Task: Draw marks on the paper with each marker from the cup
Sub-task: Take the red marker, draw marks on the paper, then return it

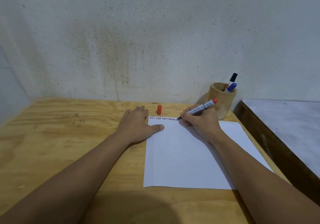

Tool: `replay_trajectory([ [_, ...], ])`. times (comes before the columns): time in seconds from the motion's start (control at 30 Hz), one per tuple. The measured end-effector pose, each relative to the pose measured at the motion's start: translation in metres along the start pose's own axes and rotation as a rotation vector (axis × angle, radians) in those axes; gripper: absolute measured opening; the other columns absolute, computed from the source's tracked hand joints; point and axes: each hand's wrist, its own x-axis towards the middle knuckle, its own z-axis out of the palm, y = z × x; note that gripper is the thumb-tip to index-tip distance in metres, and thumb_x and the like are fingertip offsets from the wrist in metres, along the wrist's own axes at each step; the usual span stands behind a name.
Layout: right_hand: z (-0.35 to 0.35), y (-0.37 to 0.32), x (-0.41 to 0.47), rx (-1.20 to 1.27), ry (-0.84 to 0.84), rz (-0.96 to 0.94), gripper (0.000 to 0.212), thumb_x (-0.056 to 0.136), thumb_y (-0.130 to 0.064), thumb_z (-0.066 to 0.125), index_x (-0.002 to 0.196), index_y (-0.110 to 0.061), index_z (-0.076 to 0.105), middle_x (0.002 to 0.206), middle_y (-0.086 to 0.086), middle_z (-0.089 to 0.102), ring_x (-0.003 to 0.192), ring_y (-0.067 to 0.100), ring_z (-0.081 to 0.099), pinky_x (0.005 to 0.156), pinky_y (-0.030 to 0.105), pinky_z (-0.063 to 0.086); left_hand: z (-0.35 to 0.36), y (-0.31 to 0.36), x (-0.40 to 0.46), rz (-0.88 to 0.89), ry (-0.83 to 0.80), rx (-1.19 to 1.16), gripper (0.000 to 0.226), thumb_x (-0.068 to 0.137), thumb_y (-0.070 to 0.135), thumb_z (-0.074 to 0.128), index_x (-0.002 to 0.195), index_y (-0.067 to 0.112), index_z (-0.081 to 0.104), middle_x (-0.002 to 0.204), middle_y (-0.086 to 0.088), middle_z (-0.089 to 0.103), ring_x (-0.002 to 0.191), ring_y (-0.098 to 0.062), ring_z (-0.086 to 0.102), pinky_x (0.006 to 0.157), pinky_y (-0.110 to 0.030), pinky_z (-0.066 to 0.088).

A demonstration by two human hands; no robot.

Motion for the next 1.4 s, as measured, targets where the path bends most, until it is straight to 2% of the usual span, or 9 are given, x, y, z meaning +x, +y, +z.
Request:
replay_trajectory([
  [0.4,0.000,0.001,0.002,-0.015,-0.019,0.037,0.012,0.077,-0.002,0.075,0.079,0.009,0.069,0.078,0.021,0.075,0.065,0.023,0.070,0.071,0.041,0.059,0.000,-0.001,-0.001,-0.023,0.030,-0.052,0.091,0.070,0.064,0.061,0.138,0.009,0.039,0.155,-0.007,0.026,0.144,-0.021,0.017,0.117,-0.045,0.016],
  [0.57,0.000,0.001,0.001,-0.007,-0.016,0.026,0.009,0.077,-0.001,0.074,0.076,0.007,0.069,0.076,0.020,0.074,0.072,0.033,0.073,0.071,0.042,0.059,0.000,0.001,-0.002,-0.035,0.027,-0.064,0.092,0.070,0.064,0.063,0.139,0.008,0.038,0.155,-0.006,0.027,0.144,-0.021,0.019,0.117,-0.046,0.017],
  [0.67,-0.002,-0.003,-0.001,0.044,0.030,0.009,0.012,0.079,-0.001,0.073,0.081,0.009,0.069,0.073,0.016,0.072,0.060,0.014,0.068,0.061,0.028,0.057,-0.004,0.005,-0.002,-0.060,0.049,-0.147,0.089,0.065,0.060,0.069,0.132,0.007,0.047,0.146,-0.010,0.042,0.135,-0.024,0.037,0.111,-0.044,0.030],
  [0.8,-0.008,-0.006,-0.001,0.208,0.093,0.069,0.015,0.080,-0.005,0.076,0.084,-0.005,0.062,0.074,0.013,0.068,0.063,0.014,0.068,0.065,0.027,0.058,-0.008,0.015,0.013,-0.123,0.158,-0.416,0.074,0.067,0.049,0.073,0.128,0.013,0.053,0.124,-0.011,0.062,0.116,-0.023,0.057,0.098,-0.043,0.046],
  [0.97,-0.010,-0.018,0.000,0.348,0.112,0.153,0.010,0.082,0.002,0.072,0.081,-0.002,0.063,0.088,0.026,0.067,0.080,0.031,0.068,0.083,0.043,0.060,-0.004,0.028,0.033,-0.105,0.207,-0.411,0.034,0.072,0.024,0.077,0.103,0.010,0.070,0.103,-0.009,0.071,0.093,-0.021,0.063,0.083,-0.028,0.048],
  [1.07,-0.017,-0.033,-0.001,0.435,0.080,0.157,0.006,0.084,0.006,0.065,0.079,0.001,0.063,0.087,0.027,0.066,0.078,0.035,0.068,0.076,0.045,0.061,-0.007,0.034,0.036,-0.140,0.245,-0.631,0.011,0.075,0.012,0.075,0.084,0.007,0.073,0.085,-0.011,0.073,0.078,-0.022,0.068,0.073,-0.030,0.056],
  [1.17,-0.024,-0.047,-0.003,0.432,0.069,0.107,0.005,0.083,0.003,0.067,0.083,0.000,0.063,0.085,0.027,0.069,0.073,0.033,0.070,0.070,0.043,0.063,-0.022,0.047,0.033,-0.208,0.172,-0.983,0.007,0.081,0.010,0.068,0.084,0.004,0.071,0.079,-0.010,0.070,0.067,-0.018,0.063,0.057,-0.025,0.055],
  [1.27,-0.026,-0.056,-0.005,0.377,0.065,0.056,0.014,0.081,-0.002,0.073,0.090,0.000,0.063,0.088,0.027,0.071,0.076,0.034,0.073,0.068,0.040,0.063,-0.034,0.061,0.029,-0.272,-0.001,-1.290,0.010,0.084,0.005,0.064,0.092,0.000,0.067,0.079,-0.014,0.066,0.062,-0.017,0.062,0.057,-0.024,0.057],
  [1.4,-0.028,-0.065,-0.008,0.316,0.102,0.001,0.014,0.080,-0.005,0.076,0.088,0.001,0.066,0.087,0.025,0.073,0.071,0.029,0.075,0.059,0.032,0.061,-0.033,0.070,0.028,-0.265,-0.092,-1.445,0.008,0.085,-0.001,0.059,0.087,0.002,0.067,0.080,-0.017,0.066,0.067,-0.021,0.065,0.058,-0.025,0.057],
])
